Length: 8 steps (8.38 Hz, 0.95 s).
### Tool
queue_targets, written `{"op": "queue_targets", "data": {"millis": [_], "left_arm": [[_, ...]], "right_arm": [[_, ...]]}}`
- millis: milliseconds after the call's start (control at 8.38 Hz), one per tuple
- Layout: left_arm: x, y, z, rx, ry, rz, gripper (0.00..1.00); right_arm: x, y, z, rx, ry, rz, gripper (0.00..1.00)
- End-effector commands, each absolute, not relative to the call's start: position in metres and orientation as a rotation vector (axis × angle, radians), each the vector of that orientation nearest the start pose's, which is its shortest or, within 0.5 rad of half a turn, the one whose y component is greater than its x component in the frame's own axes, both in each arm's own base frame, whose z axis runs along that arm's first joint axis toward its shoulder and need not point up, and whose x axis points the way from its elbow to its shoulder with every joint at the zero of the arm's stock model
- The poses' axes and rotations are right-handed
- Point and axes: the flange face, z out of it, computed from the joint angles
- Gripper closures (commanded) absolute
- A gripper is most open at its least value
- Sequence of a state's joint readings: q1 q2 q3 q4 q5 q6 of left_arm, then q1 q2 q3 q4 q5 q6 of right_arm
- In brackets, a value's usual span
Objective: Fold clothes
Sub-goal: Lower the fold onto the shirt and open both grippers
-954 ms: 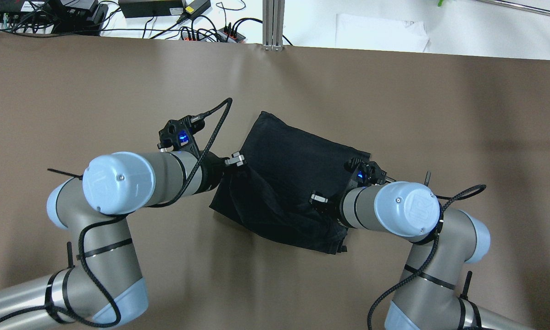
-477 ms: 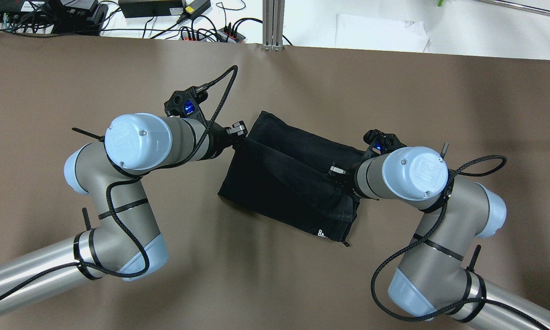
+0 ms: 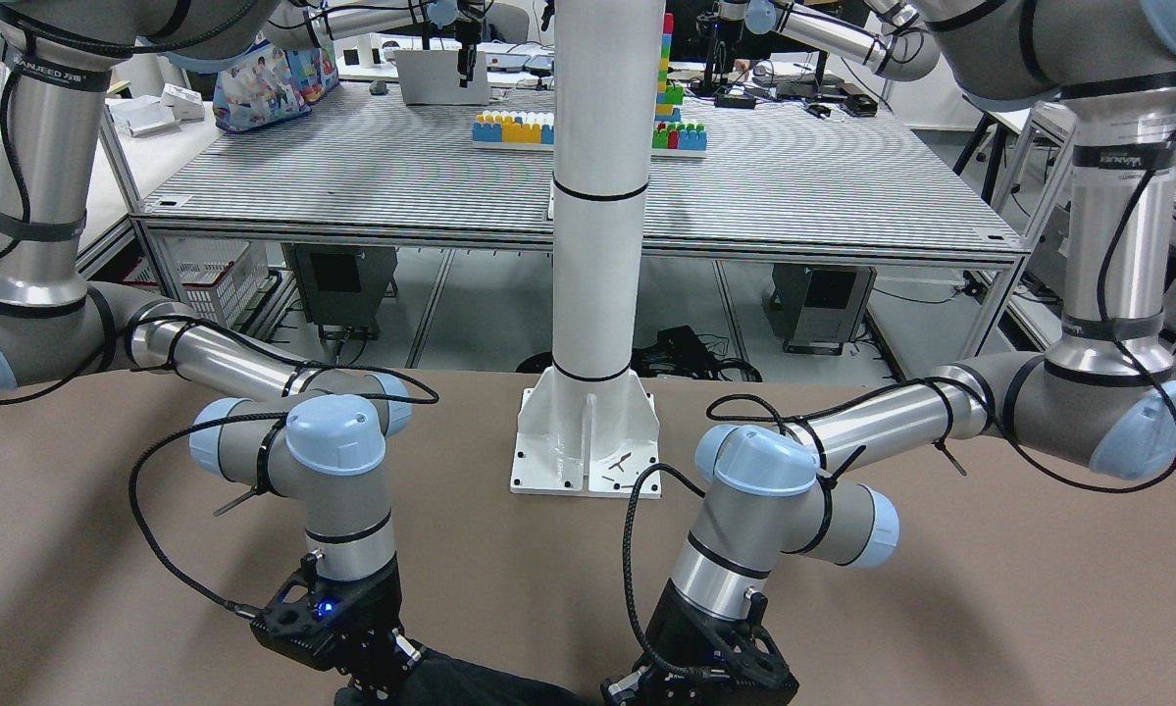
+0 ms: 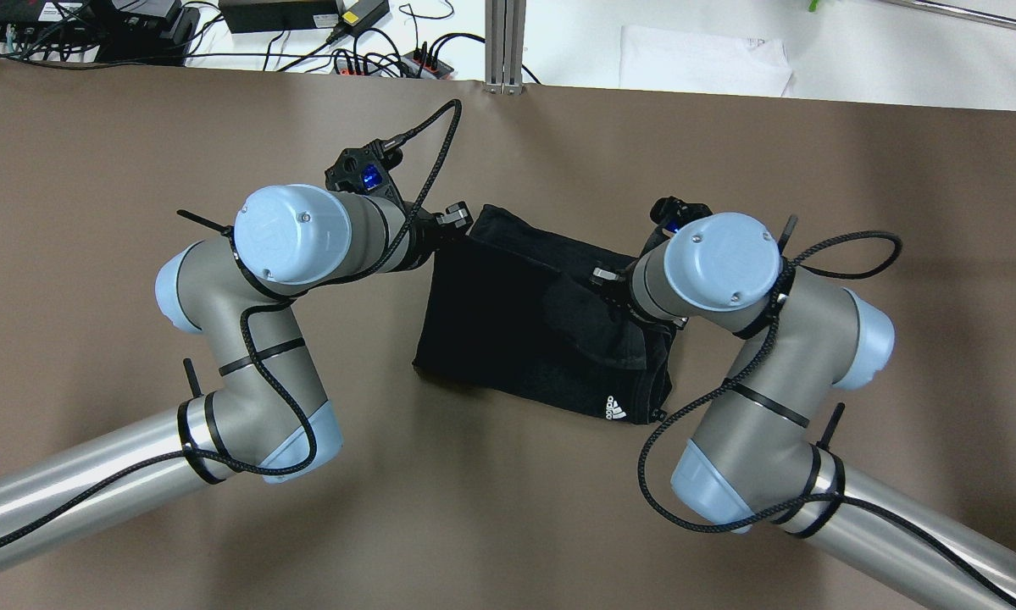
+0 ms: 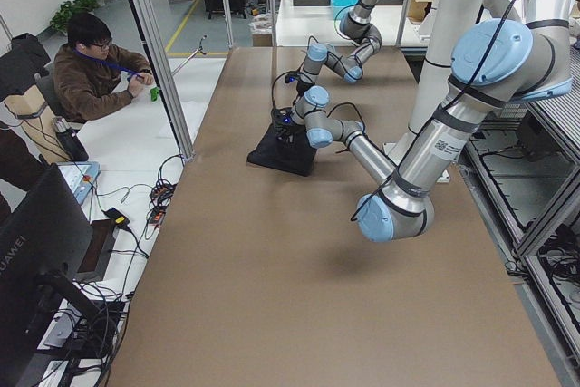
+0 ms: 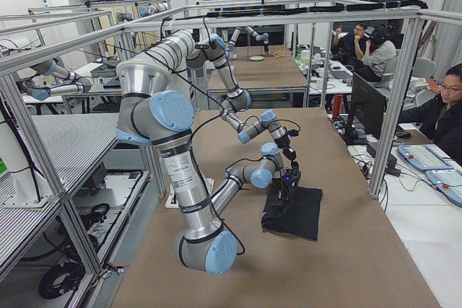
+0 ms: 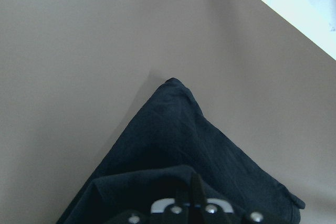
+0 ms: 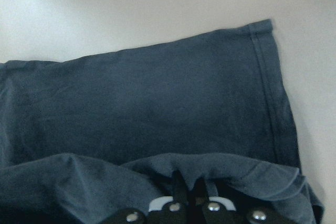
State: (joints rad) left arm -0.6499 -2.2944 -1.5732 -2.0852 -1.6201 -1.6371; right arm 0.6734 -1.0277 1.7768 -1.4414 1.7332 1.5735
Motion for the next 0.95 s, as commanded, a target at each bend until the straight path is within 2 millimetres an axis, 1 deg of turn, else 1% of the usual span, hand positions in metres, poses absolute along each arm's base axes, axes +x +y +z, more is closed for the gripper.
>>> {"op": "queue_targets", "data": {"millis": [0, 119, 239, 358, 477, 596, 716, 835], "left_arm": [[0.484, -0.529, 0.152, 0.322, 1.227, -0.595, 1.0], [0.484, -0.529, 0.152, 0.322, 1.226, -0.594, 1.0], [0.486, -0.531, 0.15, 0.323, 1.226, -0.595, 1.0], [0.492, -0.536, 0.146, 0.322, 1.222, -0.596, 1.0], [0.498, -0.541, 0.146, 0.32, 1.211, -0.599, 1.0], [0.499, -0.545, 0.146, 0.323, 1.206, -0.602, 1.0], [0.5, -0.548, 0.149, 0.327, 1.198, -0.603, 0.55], [0.506, -0.556, 0.146, 0.33, 1.188, -0.607, 0.01]], "right_arm": [[-0.459, -0.524, 0.247, 0.14, -0.849, 0.571, 1.0], [-0.451, -0.532, 0.25, 0.152, -0.84, 0.567, 1.0], [-0.452, -0.534, 0.254, 0.154, -0.83, 0.56, 1.0], [-0.454, -0.537, 0.261, 0.152, -0.815, 0.556, 1.0], [-0.451, -0.541, 0.262, 0.153, -0.812, 0.563, 1.0], [-0.45, -0.541, 0.263, 0.154, -0.81, 0.564, 0.51], [-0.451, -0.541, 0.265, 0.157, -0.81, 0.548, 0.06], [-0.44, -0.549, 0.264, 0.172, -0.807, 0.522, 0.05]]}}
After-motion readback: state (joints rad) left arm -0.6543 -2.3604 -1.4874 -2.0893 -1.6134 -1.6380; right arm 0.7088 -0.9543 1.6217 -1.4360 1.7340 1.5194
